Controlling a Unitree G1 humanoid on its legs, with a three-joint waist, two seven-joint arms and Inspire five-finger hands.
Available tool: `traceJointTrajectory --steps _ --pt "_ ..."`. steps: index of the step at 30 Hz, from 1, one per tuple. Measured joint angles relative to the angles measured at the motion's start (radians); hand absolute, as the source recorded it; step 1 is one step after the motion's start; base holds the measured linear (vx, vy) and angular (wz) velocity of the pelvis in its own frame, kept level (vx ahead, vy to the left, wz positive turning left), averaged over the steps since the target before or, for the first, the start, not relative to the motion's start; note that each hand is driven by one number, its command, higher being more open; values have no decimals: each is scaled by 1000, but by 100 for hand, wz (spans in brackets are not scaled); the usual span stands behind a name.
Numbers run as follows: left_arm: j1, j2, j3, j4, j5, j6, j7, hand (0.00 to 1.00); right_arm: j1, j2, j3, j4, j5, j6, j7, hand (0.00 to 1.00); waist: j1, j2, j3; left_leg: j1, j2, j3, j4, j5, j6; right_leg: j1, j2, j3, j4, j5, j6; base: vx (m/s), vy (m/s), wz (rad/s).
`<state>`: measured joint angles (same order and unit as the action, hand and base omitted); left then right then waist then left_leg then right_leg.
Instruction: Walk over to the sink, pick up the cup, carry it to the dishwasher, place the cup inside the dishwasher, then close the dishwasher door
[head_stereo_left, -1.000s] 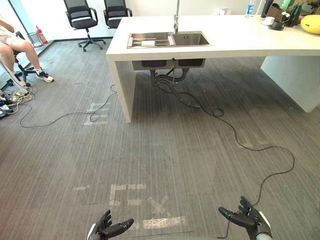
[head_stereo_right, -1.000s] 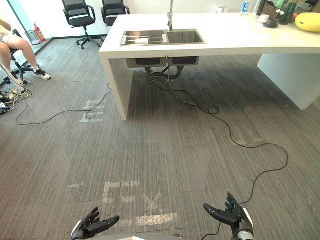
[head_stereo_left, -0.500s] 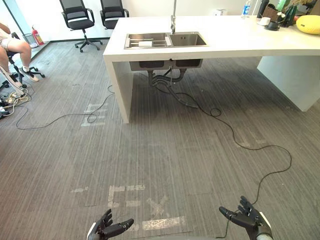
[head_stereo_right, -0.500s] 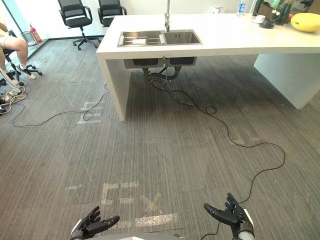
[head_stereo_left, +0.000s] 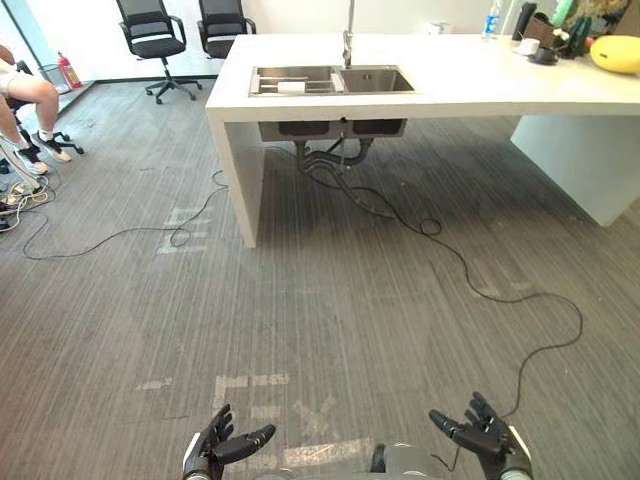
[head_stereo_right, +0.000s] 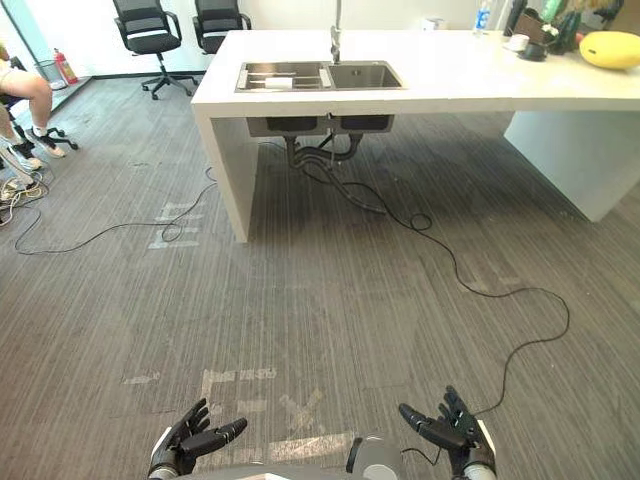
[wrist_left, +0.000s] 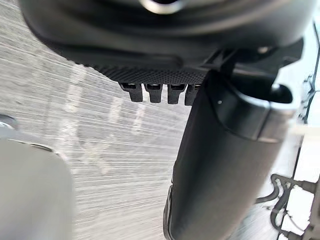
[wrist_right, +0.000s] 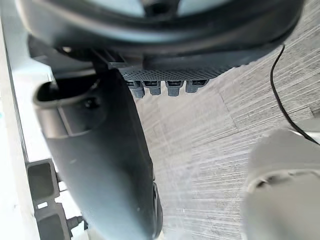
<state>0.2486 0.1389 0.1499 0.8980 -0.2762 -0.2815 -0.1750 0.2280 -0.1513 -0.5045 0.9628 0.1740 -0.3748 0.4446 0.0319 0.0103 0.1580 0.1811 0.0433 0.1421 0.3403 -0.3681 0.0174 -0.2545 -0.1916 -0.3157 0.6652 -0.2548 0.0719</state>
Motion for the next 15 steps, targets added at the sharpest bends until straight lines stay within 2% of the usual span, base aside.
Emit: traceJointTrajectory --steps 1,2,3,4,6,7,8,9,10,11,12,13,14,15 --pt "-8 3 2 -1 0 -1 0 100 1 2 0 -2 1 -2 8 100 1 2 0 0 16 -14 8 -12 -16 -8 6 2 -62 9 0 319 -212 48" --pt "-15 7 3 -4 0 -7 0 100 1 8 4 -11 2 -6 19 100 3 -7 4 -1 33 -31 27 -37 -41 -11 12 28 -140 51 -2 291 -225 39" --pt "-15 16 11 -5 0 -11 -1 100 2 16 8 -14 3 -14 23 100 4 -21 10 4 46 -44 45 -61 -58 -8 14 25 -132 121 -13 256 -221 32" --pt "-16 15 21 -3 1 -12 -1 100 2 20 9 -15 5 -18 24 100 4 -25 9 9 59 -51 52 -77 -70 -11 21 22 -107 135 -34 279 -248 28" --pt "-5 -8 23 6 1 -13 -2 100 0 32 19 -16 23 -18 20 100 7 -24 -15 50 104 -59 38 -95 -80 -8 47 -12 -17 8 -63 426 -312 26" --pt "-2 -31 23 9 1 -14 -10 100 -3 33 22 -18 23 -18 20 100 6 -17 -22 0 129 -62 156 -78 -51 4 59 -29 -10 -30 -78 420 -257 20" --pt "-2 -43 24 10 2 -17 -12 100 -6 33 22 -20 22 -18 19 100 4 -13 -23 -38 141 -62 241 -59 -23 17 65 -37 -16 -37 -78 522 -316 24" --pt "-1 -65 24 11 16 -20 -12 100 -5 33 24 -24 23 -18 14 100 3 3 -32 -128 186 -62 424 16 -25 54 86 -56 -41 -52 -80 341 -227 22" --pt "1 -71 23 12 24 -21 -12 100 -5 33 28 -24 23 -18 9 100 2 11 -34 -166 208 -60 508 68 -27 79 100 -66 -59 -60 -86 525 -274 26" --pt "10 -77 22 14 24 -22 -13 100 -4 31 42 -22 22 -17 -3 100 3 18 -30 -235 258 -46 661 86 -24 143 132 -74 -111 -71 -115 448 -148 13" --pt "16 -73 22 15 23 -22 -13 100 -6 32 51 -15 22 -17 -11 100 6 17 -27 -288 258 -40 730 82 -24 208 144 -75 -167 -73 -120 448 -148 6" --pt "16 -69 22 15 23 -22 -13 100 -8 31 51 -11 22 -17 -12 100 7 15 -26 -313 247 -34 735 73 -26 239 145 -75 -196 -72 -120 353 -84 -1" --pt "14 -67 22 15 23 -22 -10 100 -13 28 49 -9 22 -17 -13 100 8 13 -24 -350 232 -6 713 62 -30 280 143 -76 -236 -55 -102 355 -61 -3" --pt "12 -67 24 13 22 -25 -9 100 -21 22 47 -11 24 -17 -18 100 10 12 -23 -393 211 54 647 49 -18 334 134 -72 -287 -48 -90 545 -58 -1"
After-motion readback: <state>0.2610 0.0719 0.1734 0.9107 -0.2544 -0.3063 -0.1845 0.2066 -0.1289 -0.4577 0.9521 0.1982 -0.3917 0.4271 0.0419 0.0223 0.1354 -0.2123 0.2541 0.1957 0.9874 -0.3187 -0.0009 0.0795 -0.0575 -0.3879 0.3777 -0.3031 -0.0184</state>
